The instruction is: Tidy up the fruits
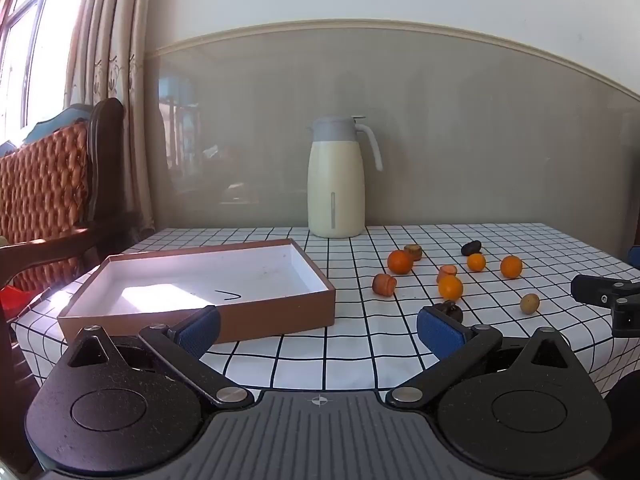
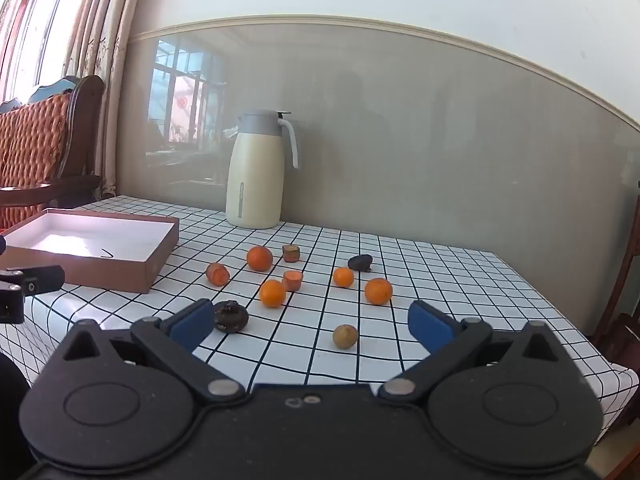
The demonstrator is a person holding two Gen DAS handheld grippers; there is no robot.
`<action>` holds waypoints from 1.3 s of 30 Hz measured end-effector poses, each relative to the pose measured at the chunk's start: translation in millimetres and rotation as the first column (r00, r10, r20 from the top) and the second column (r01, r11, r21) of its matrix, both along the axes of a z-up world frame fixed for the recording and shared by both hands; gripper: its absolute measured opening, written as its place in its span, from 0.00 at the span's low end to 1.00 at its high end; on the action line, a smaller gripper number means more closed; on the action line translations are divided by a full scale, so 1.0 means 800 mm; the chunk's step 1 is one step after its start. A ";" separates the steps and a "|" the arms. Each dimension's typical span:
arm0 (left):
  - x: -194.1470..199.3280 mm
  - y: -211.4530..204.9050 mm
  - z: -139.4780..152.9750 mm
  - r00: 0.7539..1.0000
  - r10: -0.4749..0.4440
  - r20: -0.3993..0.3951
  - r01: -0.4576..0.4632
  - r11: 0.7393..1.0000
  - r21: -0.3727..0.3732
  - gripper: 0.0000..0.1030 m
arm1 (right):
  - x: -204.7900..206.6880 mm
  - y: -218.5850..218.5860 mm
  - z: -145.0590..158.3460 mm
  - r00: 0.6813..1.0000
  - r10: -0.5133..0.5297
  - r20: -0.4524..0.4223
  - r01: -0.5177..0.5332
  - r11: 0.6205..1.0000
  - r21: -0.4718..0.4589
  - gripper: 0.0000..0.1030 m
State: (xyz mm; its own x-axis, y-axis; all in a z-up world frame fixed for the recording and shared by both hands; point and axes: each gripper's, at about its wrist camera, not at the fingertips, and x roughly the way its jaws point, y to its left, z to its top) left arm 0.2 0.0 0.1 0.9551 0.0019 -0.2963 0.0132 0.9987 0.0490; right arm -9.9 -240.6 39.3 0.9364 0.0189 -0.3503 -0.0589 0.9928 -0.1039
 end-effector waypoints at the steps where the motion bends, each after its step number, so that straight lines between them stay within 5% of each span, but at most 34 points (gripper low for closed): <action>1: 0.001 0.000 0.000 1.000 0.002 -0.009 -0.002 1.000 0.000 1.00 | 0.000 0.000 0.000 1.000 -0.001 0.003 0.001 1.000 0.002 0.94; 39: -0.004 0.007 0.000 1.000 0.013 0.016 -0.012 1.000 -0.018 1.00 | -0.002 -0.002 0.001 1.000 -0.009 0.002 0.009 1.000 0.025 0.94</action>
